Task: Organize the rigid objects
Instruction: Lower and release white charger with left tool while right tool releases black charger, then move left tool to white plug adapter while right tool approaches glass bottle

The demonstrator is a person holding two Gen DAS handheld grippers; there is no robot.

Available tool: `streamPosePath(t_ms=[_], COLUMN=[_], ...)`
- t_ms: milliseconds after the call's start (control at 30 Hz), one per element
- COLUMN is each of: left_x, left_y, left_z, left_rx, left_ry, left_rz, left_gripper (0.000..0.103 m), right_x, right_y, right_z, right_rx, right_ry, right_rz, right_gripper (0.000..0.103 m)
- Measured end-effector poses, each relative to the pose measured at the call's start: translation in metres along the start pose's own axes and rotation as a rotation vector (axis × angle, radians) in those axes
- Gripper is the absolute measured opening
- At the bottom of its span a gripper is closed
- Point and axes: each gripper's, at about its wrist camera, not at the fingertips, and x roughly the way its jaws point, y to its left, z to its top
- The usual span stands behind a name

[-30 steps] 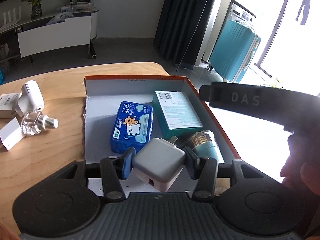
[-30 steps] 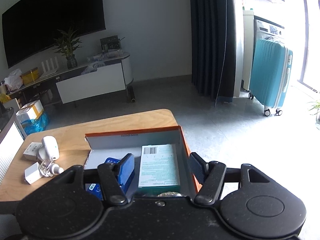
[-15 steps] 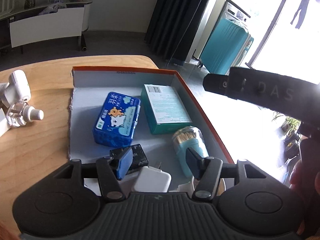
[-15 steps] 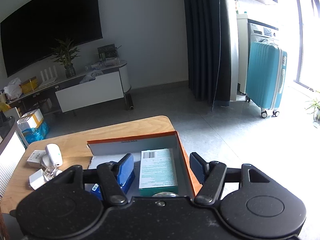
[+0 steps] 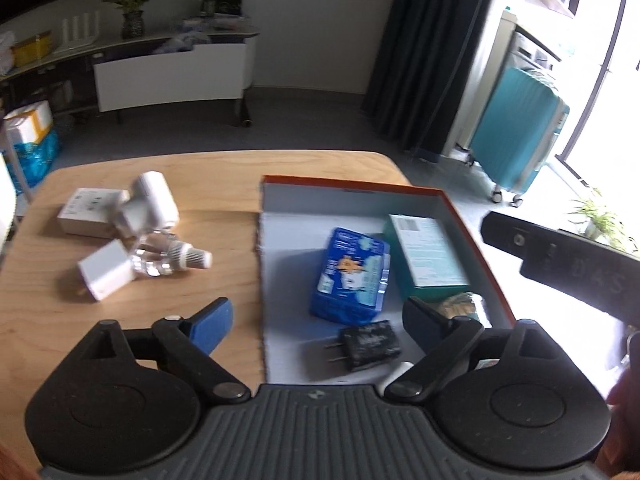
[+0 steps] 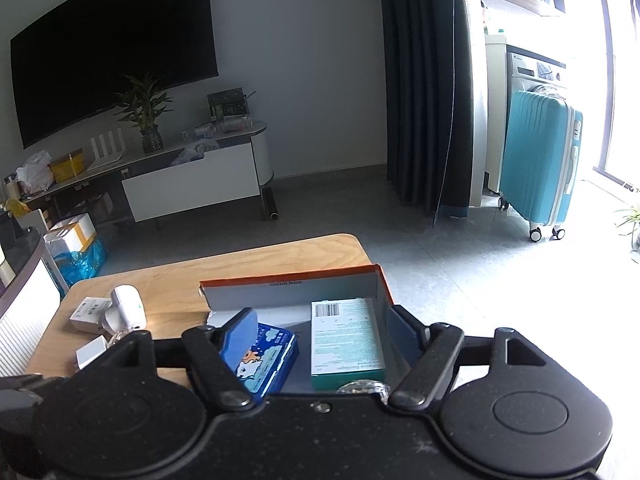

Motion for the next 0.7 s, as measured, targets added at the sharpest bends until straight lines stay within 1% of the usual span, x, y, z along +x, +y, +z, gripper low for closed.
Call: streamPosePath(t_ms=[133, 267, 467, 600, 700], left_x=[-0.008, -0.013, -0.019, -0.022, -0.024], left_y=[0.016, 0.032, 0.055, 0.071, 0.080], left_z=[0.003, 0.005, 0.002, -0.002, -0.003], left_rx=[-0.021, -0.042, -0.050, -0.084, -0.095], left_ry=[-0.017, -0.016, -0.011, -0.010, -0.013], left_rz=[0.056, 0.082, 0.150, 0.155, 0.177], left_gripper=[0.103, 0.103, 0.103, 0.103, 0.103], right_x=[0.000, 0.003, 0.009, 0.012, 0.014], right_y=[0.011, 0.023, 0.048, 0.064, 0.075], right_z=[-0.001, -0.003, -0.010, -0.013, -0.017], right_rx=[-0.012, -0.016, -0.038, -0.058, -0.076], right_ry=[0.006, 0.026, 0.072, 0.087, 0.083], right_rz=[0.013, 0.037, 0.066, 0.073, 0.066], right_gripper=[0.091, 0.092, 0.092, 0.092, 0.092])
